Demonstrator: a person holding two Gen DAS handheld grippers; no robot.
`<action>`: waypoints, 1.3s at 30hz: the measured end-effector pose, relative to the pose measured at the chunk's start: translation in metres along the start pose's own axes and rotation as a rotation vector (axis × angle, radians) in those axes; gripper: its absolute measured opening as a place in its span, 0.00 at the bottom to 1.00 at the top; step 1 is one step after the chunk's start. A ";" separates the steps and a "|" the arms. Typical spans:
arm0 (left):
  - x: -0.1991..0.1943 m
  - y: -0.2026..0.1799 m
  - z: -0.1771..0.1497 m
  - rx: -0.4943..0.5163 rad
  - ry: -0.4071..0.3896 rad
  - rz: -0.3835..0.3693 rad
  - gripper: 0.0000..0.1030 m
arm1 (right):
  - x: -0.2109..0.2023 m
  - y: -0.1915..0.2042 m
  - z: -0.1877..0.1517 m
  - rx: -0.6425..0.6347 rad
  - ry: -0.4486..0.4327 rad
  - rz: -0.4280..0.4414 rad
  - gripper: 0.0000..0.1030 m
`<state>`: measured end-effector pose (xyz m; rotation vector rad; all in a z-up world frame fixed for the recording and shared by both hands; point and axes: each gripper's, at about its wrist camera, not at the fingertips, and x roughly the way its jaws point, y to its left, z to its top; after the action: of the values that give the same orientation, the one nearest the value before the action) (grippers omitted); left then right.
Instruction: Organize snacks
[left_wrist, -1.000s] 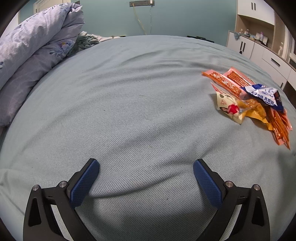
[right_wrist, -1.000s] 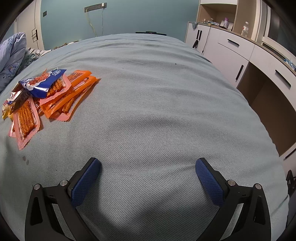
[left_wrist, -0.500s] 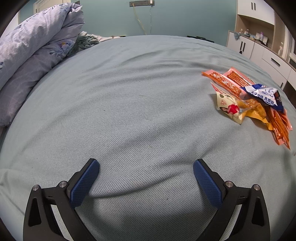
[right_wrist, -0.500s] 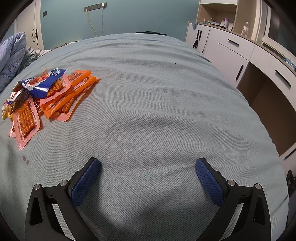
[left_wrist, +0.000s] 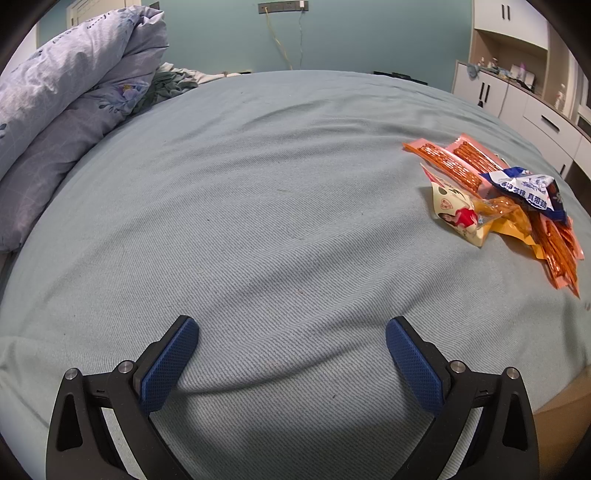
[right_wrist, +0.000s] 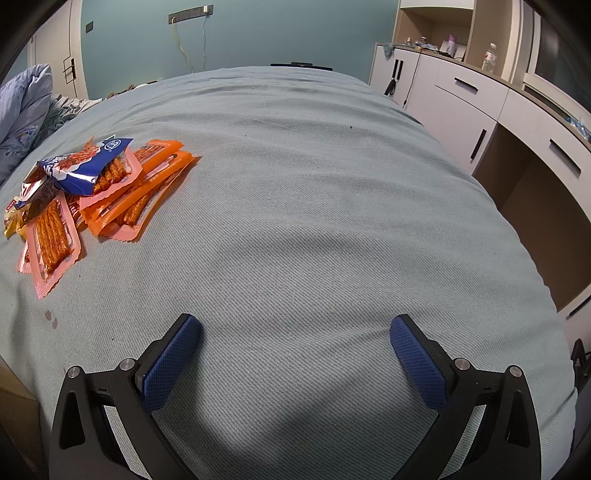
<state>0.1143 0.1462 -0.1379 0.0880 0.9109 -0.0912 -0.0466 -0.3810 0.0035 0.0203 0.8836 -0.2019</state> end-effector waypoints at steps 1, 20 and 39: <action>0.000 0.000 0.000 0.000 0.000 0.000 1.00 | 0.000 0.000 0.000 0.000 0.000 0.000 1.00; 0.000 0.000 0.000 -0.002 -0.001 -0.001 1.00 | 0.000 0.000 0.000 0.000 -0.001 -0.001 1.00; 0.001 -0.001 0.000 -0.007 -0.002 -0.003 1.00 | 0.001 0.001 0.001 -0.003 -0.001 -0.006 1.00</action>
<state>0.1150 0.1451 -0.1383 0.0799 0.9091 -0.0907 -0.0454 -0.3802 0.0031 0.0144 0.8833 -0.2058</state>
